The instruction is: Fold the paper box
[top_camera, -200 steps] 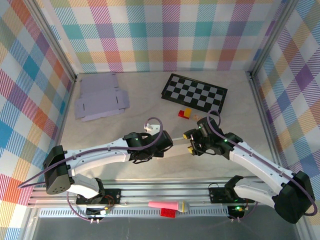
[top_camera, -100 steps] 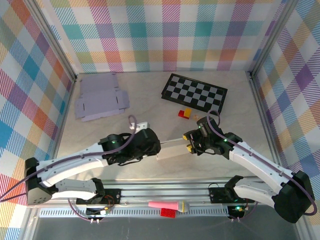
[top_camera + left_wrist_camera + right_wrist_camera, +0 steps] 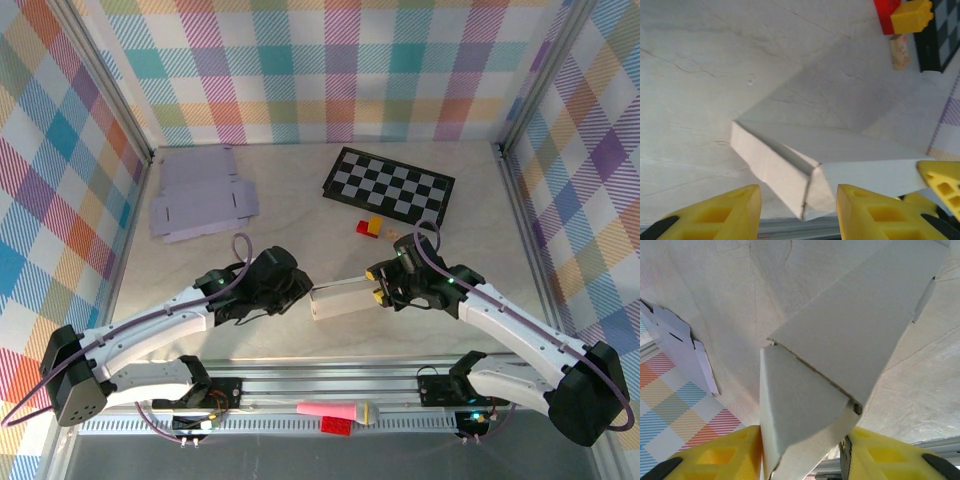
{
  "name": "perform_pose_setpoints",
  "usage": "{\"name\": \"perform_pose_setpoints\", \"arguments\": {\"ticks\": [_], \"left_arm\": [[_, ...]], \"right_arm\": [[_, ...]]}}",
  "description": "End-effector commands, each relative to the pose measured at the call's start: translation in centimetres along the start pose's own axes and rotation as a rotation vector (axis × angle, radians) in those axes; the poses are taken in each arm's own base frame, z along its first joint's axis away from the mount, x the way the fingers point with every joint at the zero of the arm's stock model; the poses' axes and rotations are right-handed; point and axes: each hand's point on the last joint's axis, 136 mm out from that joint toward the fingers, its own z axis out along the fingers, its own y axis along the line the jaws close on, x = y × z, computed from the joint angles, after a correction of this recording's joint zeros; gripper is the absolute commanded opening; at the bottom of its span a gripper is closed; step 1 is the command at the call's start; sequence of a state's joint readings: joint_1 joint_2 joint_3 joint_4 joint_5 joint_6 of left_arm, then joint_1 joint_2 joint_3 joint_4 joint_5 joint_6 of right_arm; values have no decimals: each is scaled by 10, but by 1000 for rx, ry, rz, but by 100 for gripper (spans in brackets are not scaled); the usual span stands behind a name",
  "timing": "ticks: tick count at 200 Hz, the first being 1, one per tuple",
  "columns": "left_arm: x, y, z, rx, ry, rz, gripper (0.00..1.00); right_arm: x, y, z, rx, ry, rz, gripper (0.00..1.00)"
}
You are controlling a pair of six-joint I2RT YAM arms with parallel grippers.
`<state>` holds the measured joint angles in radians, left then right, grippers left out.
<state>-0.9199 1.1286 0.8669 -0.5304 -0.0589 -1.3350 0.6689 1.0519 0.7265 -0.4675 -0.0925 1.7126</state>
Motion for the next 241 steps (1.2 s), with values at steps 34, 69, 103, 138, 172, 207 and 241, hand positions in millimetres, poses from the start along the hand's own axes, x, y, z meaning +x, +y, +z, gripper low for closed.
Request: {"name": "perform_pose_setpoints", "arguments": {"ticks": [34,69,103,138,172,207,241], "left_arm": [[10,-7,7,62,64,-102,41],[14,4,12,34,81,-114,32],[13,9,10,32,69,-101,28],[18,17,11,18,79,-86,27],[21,29,12,-3,85,-79,27],[25,34,15,-13,102,-58,27],[30,41,20,-28,112,-45,27]], "right_arm": [[-3,-35,5,134,-8,25,43],[-3,-34,6,135,-8,26,42],[-3,-34,7,137,-8,29,42],[-4,-34,9,141,-10,31,42],[-4,-34,10,151,-9,31,42],[-4,-36,11,160,-11,30,42],[-5,-34,11,162,-15,20,42]]}}
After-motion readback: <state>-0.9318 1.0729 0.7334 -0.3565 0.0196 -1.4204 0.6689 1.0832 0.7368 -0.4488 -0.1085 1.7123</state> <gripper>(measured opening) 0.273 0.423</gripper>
